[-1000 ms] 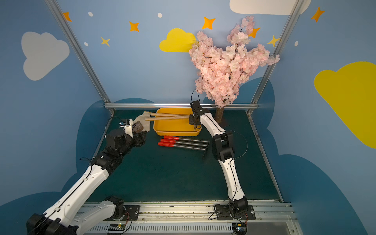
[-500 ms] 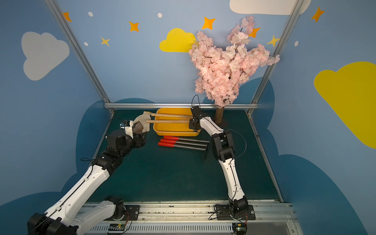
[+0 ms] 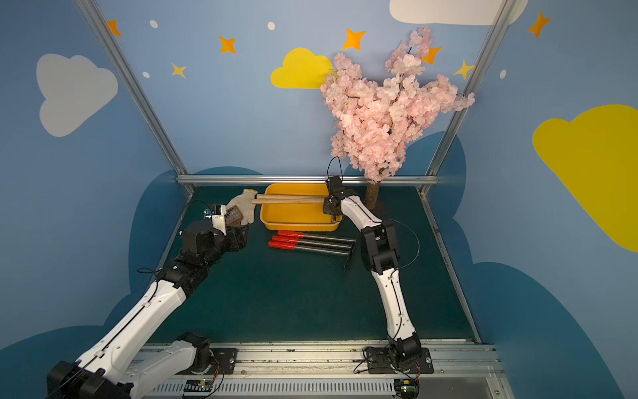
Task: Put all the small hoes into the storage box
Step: Place the hoe in the storage box.
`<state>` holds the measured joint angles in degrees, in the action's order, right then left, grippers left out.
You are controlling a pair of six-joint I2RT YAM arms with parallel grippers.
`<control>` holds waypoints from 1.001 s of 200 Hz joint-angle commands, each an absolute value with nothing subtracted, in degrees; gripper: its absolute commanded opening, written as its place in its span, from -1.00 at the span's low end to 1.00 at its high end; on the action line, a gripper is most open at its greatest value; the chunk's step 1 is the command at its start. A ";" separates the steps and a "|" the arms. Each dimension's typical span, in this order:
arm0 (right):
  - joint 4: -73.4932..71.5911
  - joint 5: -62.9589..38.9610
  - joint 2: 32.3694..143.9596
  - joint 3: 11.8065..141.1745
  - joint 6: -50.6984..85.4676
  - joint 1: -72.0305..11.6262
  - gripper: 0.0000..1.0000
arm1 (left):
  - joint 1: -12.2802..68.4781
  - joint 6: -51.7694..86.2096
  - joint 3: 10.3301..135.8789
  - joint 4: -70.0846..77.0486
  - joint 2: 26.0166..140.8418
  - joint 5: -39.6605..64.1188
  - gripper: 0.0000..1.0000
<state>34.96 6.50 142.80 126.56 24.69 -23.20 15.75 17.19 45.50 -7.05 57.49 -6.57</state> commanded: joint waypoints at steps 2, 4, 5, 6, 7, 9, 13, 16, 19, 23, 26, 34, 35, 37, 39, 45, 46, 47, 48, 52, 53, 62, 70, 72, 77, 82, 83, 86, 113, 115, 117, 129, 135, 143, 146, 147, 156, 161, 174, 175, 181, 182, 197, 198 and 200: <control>33.12 7.03 144.08 129.66 25.27 -22.45 -1.00 | 15.47 17.07 45.21 -6.59 58.09 -6.14 0.39; 33.18 6.99 144.13 129.71 25.30 -22.42 -1.00 | 15.47 17.08 45.18 -6.59 58.05 -6.08 0.39; 33.16 6.97 144.18 129.72 25.31 -22.37 -1.00 | 15.47 17.11 45.18 -6.59 58.07 -6.12 0.39; 33.15 6.95 144.20 129.68 25.31 -22.39 -1.00 | 15.47 17.08 45.18 -6.59 58.13 -6.14 0.39; 33.14 6.95 144.26 129.70 25.31 -22.40 -1.00 | 15.42 17.11 45.22 -6.59 58.11 -6.14 0.39; 33.07 6.90 144.35 129.74 25.31 -22.37 -1.00 | 15.46 17.11 45.21 -6.64 58.17 -6.13 0.39; 32.98 6.81 144.46 129.74 25.30 -22.41 -1.00 | 15.45 17.06 45.22 -6.68 58.15 -6.13 0.39; 32.96 6.75 144.53 129.89 25.29 -22.41 -1.00 | 15.36 17.06 45.26 -6.68 58.18 -6.14 0.39; 32.92 6.72 144.64 129.98 25.31 -22.41 -1.00 | 15.32 16.98 45.22 -6.68 58.14 -6.15 0.39; 32.95 6.68 144.79 129.99 25.31 -22.40 -1.00 | 15.37 17.00 45.20 -6.68 58.12 -6.15 0.39; 32.85 6.61 144.84 129.99 25.31 -22.41 -1.00 | 15.37 17.00 45.24 -6.68 58.12 -6.15 0.39; 32.48 6.16 145.06 129.99 25.13 -22.46 -0.98 | 15.31 17.04 45.21 -6.72 58.14 -6.23 0.39; 32.45 6.07 145.08 129.99 25.13 -22.43 -0.97 | 15.34 17.04 45.19 -6.70 58.12 -6.24 0.39; 32.37 6.06 145.10 129.99 25.14 -22.48 -0.96 | 15.33 16.92 45.20 -6.69 58.17 -6.17 0.39; 32.39 6.06 145.11 130.06 25.14 -22.50 -0.95 | 15.37 16.91 45.23 -6.68 58.25 -6.16 0.39; 32.44 6.06 145.32 130.21 25.06 -22.48 -0.89 | 15.38 16.94 45.21 -6.68 58.19 -6.15 0.39; 32.43 6.02 145.35 130.23 25.05 -22.49 -0.87 | 15.38 16.91 45.19 -6.68 58.23 -6.15 0.39; 32.43 6.00 145.36 130.29 25.05 -22.49 -0.85 | 15.34 16.89 45.18 -6.68 58.21 -6.20 0.39; 32.39 5.99 145.36 130.27 25.01 -22.50 -0.83 | 15.36 16.93 45.18 -6.68 58.24 -6.17 0.39; 32.30 5.88 145.45 130.38 24.94 -22.46 -0.78 | 15.38 16.91 45.20 -6.68 58.24 -6.15 0.39; 32.28 5.88 145.46 130.41 24.86 -22.43 -0.76 | 15.34 16.94 45.23 -6.68 58.21 -6.20 0.39; 31.96 5.80 145.28 130.33 24.56 -22.58 -0.62 | 15.28 16.92 45.26 -6.68 58.19 -6.17 0.39; 31.46 5.80 145.00 130.12 24.07 -22.66 -0.53 | 15.25 16.96 45.22 -6.59 58.25 -6.15 0.39; 31.27 5.80 144.86 130.04 23.97 -22.72 -0.51 | 15.28 16.92 45.25 -6.64 58.27 -6.11 0.39; 30.76 5.76 144.57 129.76 23.49 -22.73 -0.47 | 15.24 16.89 45.23 -6.59 58.28 -6.15 0.39; 30.23 5.52 144.24 129.49 23.02 -22.78 -0.45 | 15.24 16.94 45.25 -6.60 58.40 -6.07 0.39; 30.14 5.48 144.19 129.48 22.93 -22.86 -0.45 | 15.26 16.91 45.21 -6.59 58.43 -6.07 0.39; 29.84 5.33 144.03 129.32 22.68 -22.91 -0.44 | 15.23 16.99 45.22 -6.59 58.51 -6.06 0.39; 28.45 4.27 142.04 128.41 20.10 -23.71 -0.40 | 15.26 17.01 45.04 -6.41 58.76 -5.89 0.39; 28.27 4.34 141.73 128.12 19.84 -23.77 -0.40 | 15.29 17.06 45.05 -6.42 58.77 -5.89 0.39; 28.03 4.45 141.47 127.83 19.68 -23.85 -0.39 | 15.25 17.08 45.04 -6.42 58.79 -5.82 0.39; 26.04 4.83 139.15 125.33 18.54 -24.26 -0.38 | 15.29 17.12 44.99 -6.42 58.63 -5.63 0.39; 24.44 4.45 137.70 123.70 17.81 -24.43 -0.38 | 15.23 17.10 44.87 -6.42 58.59 -5.63 0.39; 22.85 4.17 135.88 122.05 16.96 -24.52 -0.37 | 15.29 17.07 44.83 -6.33 58.41 -5.63 0.39; 22.63 4.32 135.25 121.69 16.62 -24.60 -0.37 | 15.25 17.03 44.78 -6.33 58.44 -5.63 0.39; 22.57 4.40 135.04 121.58 16.48 -24.60 -0.36 | 15.27 17.00 44.80 -6.33 58.36 -5.63 0.39; 22.76 5.35 133.46 121.21 15.40 -24.64 -0.36 | 15.25 16.80 44.75 -6.33 58.19 -5.70 0.39; 23.14 5.83 132.69 121.37 14.89 -24.65 -0.35 | 15.21 16.94 44.65 -6.28 58.12 -5.86 0.39; 24.73 7.10 130.95 122.32 13.71 -24.70 -0.33 | 15.11 17.18 44.47 -6.00 58.08 -5.49 0.39; 24.84 7.20 130.86 122.42 13.62 -24.65 -0.33 | 15.11 17.20 44.38 -5.95 58.09 -5.42 0.39; 25.61 7.78 130.09 122.68 13.03 -24.75 -0.32 | 15.11 17.32 44.30 -5.77 58.09 -5.15 0.39; 25.68 7.89 129.95 122.64 12.93 -24.73 -0.32 | 15.11 17.36 44.30 -5.74 58.09 -5.12 0.39; 26.64 8.78 127.43 122.16 11.76 -24.86 -0.31 | 15.12 17.74 43.94 -5.56 57.84 -4.85 0.39; 26.68 8.78 127.22 122.08 11.68 -24.82 -0.31 | 15.12 17.79 43.90 -5.55 57.79 -4.84 0.39; 26.77 8.79 126.90 121.88 11.56 -24.90 -0.31 | 15.12 17.81 43.91 -5.54 57.78 -4.84 0.39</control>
<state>26.87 6.48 133.36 121.30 15.03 -24.47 15.38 17.21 44.88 -6.52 58.50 -5.78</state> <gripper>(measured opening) 0.340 0.696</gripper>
